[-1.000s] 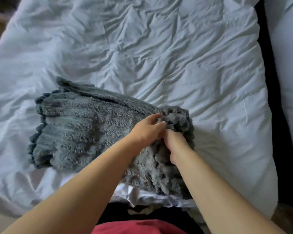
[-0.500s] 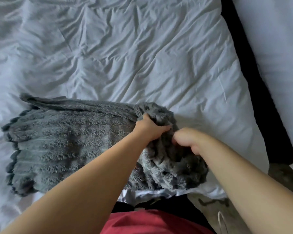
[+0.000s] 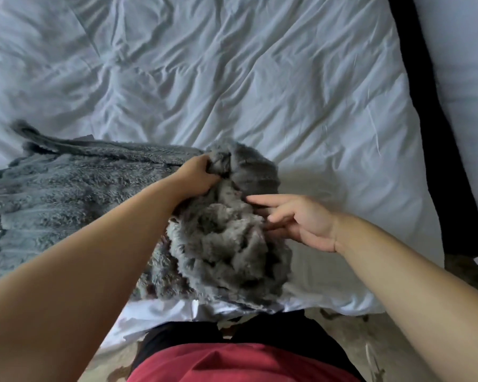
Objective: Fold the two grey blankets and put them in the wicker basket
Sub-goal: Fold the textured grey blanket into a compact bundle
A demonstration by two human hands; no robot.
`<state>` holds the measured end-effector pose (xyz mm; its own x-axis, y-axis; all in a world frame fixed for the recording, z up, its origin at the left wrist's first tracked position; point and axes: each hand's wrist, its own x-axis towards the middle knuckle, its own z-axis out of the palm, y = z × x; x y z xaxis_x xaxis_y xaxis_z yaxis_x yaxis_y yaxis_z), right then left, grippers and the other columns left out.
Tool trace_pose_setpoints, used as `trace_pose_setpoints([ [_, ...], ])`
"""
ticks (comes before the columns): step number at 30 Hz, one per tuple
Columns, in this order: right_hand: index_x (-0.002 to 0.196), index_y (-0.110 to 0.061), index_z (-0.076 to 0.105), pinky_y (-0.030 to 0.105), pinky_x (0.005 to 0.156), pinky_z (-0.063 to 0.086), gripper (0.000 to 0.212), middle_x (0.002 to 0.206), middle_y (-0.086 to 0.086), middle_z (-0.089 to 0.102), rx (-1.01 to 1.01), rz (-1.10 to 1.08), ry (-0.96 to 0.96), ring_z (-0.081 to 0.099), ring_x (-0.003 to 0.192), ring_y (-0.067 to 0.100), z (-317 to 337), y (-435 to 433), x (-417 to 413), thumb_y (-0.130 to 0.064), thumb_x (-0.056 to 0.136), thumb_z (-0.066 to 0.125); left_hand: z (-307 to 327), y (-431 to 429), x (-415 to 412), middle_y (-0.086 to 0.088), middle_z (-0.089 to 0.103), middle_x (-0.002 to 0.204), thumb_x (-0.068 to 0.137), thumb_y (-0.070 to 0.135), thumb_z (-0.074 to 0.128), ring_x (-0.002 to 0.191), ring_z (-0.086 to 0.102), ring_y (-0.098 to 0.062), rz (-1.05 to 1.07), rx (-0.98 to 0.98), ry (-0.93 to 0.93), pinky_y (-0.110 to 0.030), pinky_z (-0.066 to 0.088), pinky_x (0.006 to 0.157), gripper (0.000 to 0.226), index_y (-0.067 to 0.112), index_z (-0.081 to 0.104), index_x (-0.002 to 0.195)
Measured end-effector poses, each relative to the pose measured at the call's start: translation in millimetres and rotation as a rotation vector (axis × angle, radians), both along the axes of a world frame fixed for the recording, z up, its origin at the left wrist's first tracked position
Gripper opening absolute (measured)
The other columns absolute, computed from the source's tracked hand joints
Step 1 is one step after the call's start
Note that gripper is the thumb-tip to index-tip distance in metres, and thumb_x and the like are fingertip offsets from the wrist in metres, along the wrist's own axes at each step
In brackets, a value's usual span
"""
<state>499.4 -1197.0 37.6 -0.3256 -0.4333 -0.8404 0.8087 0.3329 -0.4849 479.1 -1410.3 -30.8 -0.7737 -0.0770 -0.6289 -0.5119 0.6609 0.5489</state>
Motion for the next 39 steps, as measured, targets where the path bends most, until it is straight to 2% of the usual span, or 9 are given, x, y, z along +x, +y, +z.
trace_pose_setpoints([
  [8, 0.143, -0.025, 0.044, 0.043, 0.110, 0.038, 0.071, 0.142, 0.009, 0.050, -0.029, 0.301, 0.016, 0.047, 0.131, 0.028, -2, -94, 36, 0.011, 0.083, 0.034, 58, -48, 29, -0.015, 0.045, 0.138, 0.088, 0.025, 0.052, 0.116, 0.052, -0.033, 0.208, -0.290, 0.062, -0.038, 0.048, 0.088, 0.055, 0.021, 0.039, 0.142],
  [11, 0.150, -0.027, 0.029, 0.038, 0.116, 0.025, 0.075, 0.156, -0.001, 0.028, 0.073, 0.561, 0.163, 0.026, 0.143, 0.022, -5, -112, 30, 0.003, 0.083, 0.043, 70, -26, 42, -0.009, 0.038, 0.146, 0.091, 0.041, 0.048, 0.128, 0.043, -0.031, 0.117, -0.241, 0.163, -0.041, 0.041, 0.102, 0.057, 0.030, 0.034, 0.145],
  [13, 0.143, -0.023, 0.043, 0.046, 0.110, 0.035, 0.069, 0.147, 0.011, 0.043, 0.107, 0.620, 0.215, 0.040, 0.133, 0.032, -4, -115, 26, 0.003, 0.080, 0.044, 61, -16, 49, -0.007, 0.030, 0.153, 0.095, 0.051, 0.038, 0.137, 0.033, -0.030, 0.048, -0.143, -0.004, -0.041, 0.032, 0.109, 0.053, 0.036, 0.033, 0.145],
  [16, 0.120, -0.019, 0.060, 0.048, 0.094, 0.047, 0.062, 0.120, 0.026, 0.062, 0.045, 0.557, 0.206, 0.057, 0.113, 0.043, -3, -107, 27, 0.017, 0.075, 0.037, 34, -15, 63, 0.000, 0.008, 0.162, 0.099, 0.051, 0.027, 0.148, 0.004, -0.030, 0.068, -0.066, -0.162, -0.047, 0.011, 0.118, 0.053, 0.038, 0.021, 0.150],
  [21, 0.111, -0.014, 0.063, 0.017, 0.067, 0.049, 0.050, 0.107, 0.002, 0.066, 0.057, 0.338, 0.306, 0.063, 0.090, 0.007, -19, -73, 3, 0.018, 0.081, 0.040, 13, -10, 60, 0.006, 0.000, 0.162, 0.091, 0.065, 0.034, 0.148, -0.006, -0.030, 0.088, -0.080, -0.175, -0.054, 0.007, 0.118, 0.068, 0.040, 0.012, 0.151],
  [24, 0.117, -0.012, 0.055, 0.026, 0.079, 0.046, 0.037, 0.112, 0.008, 0.058, 0.336, 0.138, 0.423, 0.056, 0.094, 0.015, -44, -44, -12, 0.002, 0.083, 0.061, 9, -10, 55, 0.009, -0.004, 0.161, 0.084, 0.071, 0.044, 0.147, -0.009, -0.030, 0.053, -0.078, -0.198, -0.054, 0.009, 0.118, 0.081, 0.042, 0.006, 0.150],
  [27, 0.128, -0.009, 0.047, 0.037, 0.087, 0.047, 0.060, 0.117, 0.009, 0.054, 0.448, 0.130, 0.169, 0.051, 0.101, 0.021, -67, -28, -13, -0.026, 0.078, 0.077, 7, -14, 49, 0.009, -0.006, 0.161, 0.085, 0.063, 0.052, 0.147, -0.010, -0.031, 0.028, -0.027, -0.203, -0.052, 0.009, 0.118, 0.083, 0.042, 0.005, 0.151],
  [31, 0.107, -0.013, 0.067, 0.034, 0.076, 0.051, 0.037, 0.097, 0.009, 0.073, 0.283, 0.078, -0.204, 0.068, 0.086, 0.023, -82, -40, -4, -0.041, 0.083, 0.068, 12, -29, 51, 0.009, -0.006, 0.161, 0.066, 0.038, 0.057, 0.148, -0.010, -0.025, 0.088, 0.187, -0.215, -0.051, 0.008, 0.116, 0.096, 0.043, 0.011, 0.150],
  [39, 0.109, -0.021, 0.065, 0.034, 0.076, 0.056, 0.041, 0.095, 0.004, 0.076, 0.363, 0.146, -0.035, 0.071, 0.090, 0.021, -66, -96, 3, -0.042, 0.075, 0.073, -10, -108, 86, 0.005, 0.020, 0.157, 0.081, -0.005, 0.063, 0.132, 0.034, -0.008, 0.066, 0.368, -0.033, -0.021, 0.032, 0.103, 0.090, 0.035, 0.020, 0.150],
])
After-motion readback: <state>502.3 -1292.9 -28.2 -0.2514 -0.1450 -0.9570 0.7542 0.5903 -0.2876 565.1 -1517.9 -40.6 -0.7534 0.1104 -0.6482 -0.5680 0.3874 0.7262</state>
